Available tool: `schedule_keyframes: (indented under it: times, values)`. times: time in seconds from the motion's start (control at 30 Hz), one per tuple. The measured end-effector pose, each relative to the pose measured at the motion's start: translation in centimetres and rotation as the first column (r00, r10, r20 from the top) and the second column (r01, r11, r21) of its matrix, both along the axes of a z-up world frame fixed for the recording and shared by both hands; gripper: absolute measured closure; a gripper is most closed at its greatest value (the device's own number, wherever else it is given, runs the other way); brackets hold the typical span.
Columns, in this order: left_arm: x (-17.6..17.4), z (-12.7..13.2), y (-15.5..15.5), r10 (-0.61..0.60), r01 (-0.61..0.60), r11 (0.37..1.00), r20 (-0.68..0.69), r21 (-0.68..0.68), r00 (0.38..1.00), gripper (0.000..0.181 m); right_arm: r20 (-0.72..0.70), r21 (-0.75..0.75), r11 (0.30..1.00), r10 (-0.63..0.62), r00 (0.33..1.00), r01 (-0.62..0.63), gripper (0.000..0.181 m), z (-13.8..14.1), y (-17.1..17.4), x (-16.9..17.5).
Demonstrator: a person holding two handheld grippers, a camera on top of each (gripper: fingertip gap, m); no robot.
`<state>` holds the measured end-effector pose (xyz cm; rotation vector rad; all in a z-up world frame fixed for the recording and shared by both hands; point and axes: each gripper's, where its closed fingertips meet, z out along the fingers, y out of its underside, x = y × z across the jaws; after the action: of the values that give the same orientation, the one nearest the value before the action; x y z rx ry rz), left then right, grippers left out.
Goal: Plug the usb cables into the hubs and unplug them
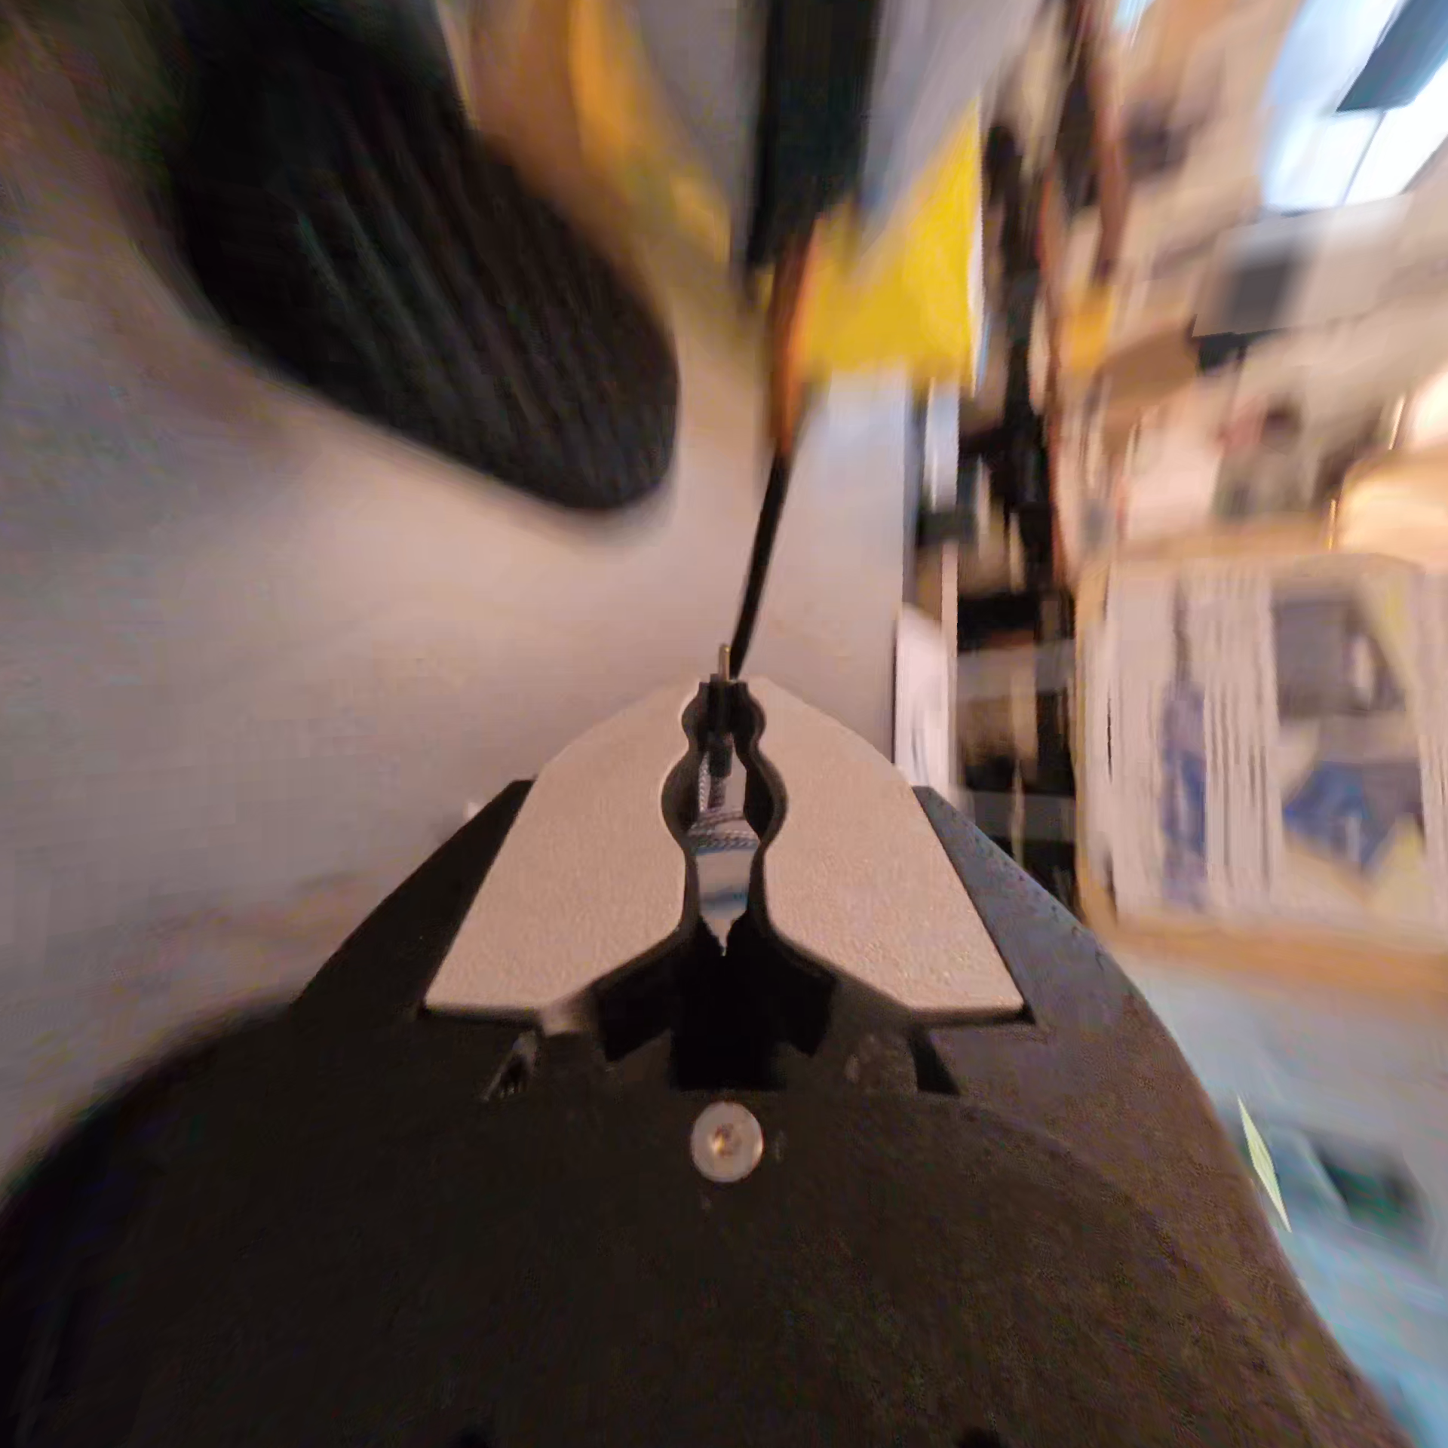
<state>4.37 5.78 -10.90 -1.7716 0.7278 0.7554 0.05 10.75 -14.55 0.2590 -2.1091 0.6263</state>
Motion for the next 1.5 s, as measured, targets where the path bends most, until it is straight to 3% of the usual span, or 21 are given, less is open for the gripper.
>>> schedule_keyframes:
  times: [0.07,0.13,0.2,0.3,0.43,0.53,0.67,0.77,0.9,0.97,1.1,1.27,1.33,1.4,1.43,1.5]
  values:
    - [0.9,3.7,-2.4,-0.055,0.04,0.981,0.073,0.191,0.996,0.169,0.005,0.079,0.988,-0.135,0.991,0.134,0.175,-1.9,4.4,-1.5]
    - [1.2,5.6,-4.4,-0.052,0.023,0.963,0.1,0.268,0.994,0.169,0.035,-0.121,0.992,-0.023,0.999,0.027,0.175,-0.1,4.2,-0.2]
    - [-0.2,4.6,-4.7,0.069,-0.081,0.975,0.064,0.208,0.996,0.169,-0.044,-0.317,0.944,0.086,0.995,-0.095,0.176,4.4,2.8,1.1]
    - [-1.6,2.9,-4.0,0.138,-0.145,0.978,0.061,0.149,0.989,0.169,-0.144,-0.389,0.912,0.08,0.986,-0.131,0.176,7.8,3.2,0.9]
    - [-4.2,1.2,-3.9,0.255,-0.264,0.959,0.095,0.105,0.962,0.168,-0.2,-0.428,0.902,-0.03,0.979,-0.059,0.176,10.7,6.2,-0.1]
    - [-4.7,0.4,-3.8,0.266,-0.279,0.957,0.136,0.083,0.954,0.166,-0.284,-0.517,0.856,-0.157,0.946,-0.013,0.176,14.6,9.8,0.0]
    - [-4.6,-0.3,-3.4,0.241,-0.257,0.964,0.186,0.066,0.952,0.166,-0.388,-0.674,0.738,-0.367,0.845,0.011,0.176,20.5,15.9,1.3]
    - [-4.6,-0.5,-3.0,0.231,-0.248,0.966,0.189,0.07,0.954,0.166,-0.413,-0.725,0.685,-0.512,0.753,0.068,0.176,22.4,20.2,2.0]
    - [-4.6,-0.7,-2.7,0.231,-0.246,0.967,0.187,0.061,0.955,0.165,-0.316,-0.734,0.642,-0.611,0.726,0.221,0.176,19.7,24.7,0.3]
    - [-4.5,-0.8,-2.6,0.231,-0.244,0.968,0.181,0.055,0.956,0.165,-0.277,-0.713,0.651,-0.602,0.749,0.259,0.176,17.1,26.2,-0.9]
    - [-4.5,-0.9,-2.5,0.239,-0.249,0.968,0.167,0.039,0.957,0.164,-0.262,-0.682,0.696,-0.518,0.815,0.223,0.176,13.1,26.9,-2.1]
    - [-4.6,-1.0,-2.4,0.245,-0.252,0.967,0.153,0.027,0.957,0.164,-0.238,-0.677,0.702,-0.492,0.837,0.221,0.176,11.9,27.5,-2.5]
    - [-4.6,-1.2,-2.3,0.242,-0.248,0.968,0.157,0.023,0.958,0.164,-0.147,-0.644,0.709,-0.484,0.863,0.288,0.176,10.0,27.6,-3.0]
    - [-4.7,-1.4,-2.2,0.244,-0.25,0.968,0.157,0.017,0.957,0.164,0.033,-0.588,0.709,-0.46,0.887,0.39,0.174,6.6,27.4,-3.4]
    - [-4.7,-1.4,-2.2,0.246,-0.251,0.968,0.158,0.014,0.956,0.164,0.135,-0.553,0.701,-0.457,0.879,0.45,0.174,4.7,27.5,-3.4]
    - [-4.7,-1.5,-2.1,0.247,-0.252,0.968,0.163,0.012,0.955,0.164,0.248,-0.474,0.652,-0.545,0.801,0.591,0.169,1.8,29.0,-3.6]
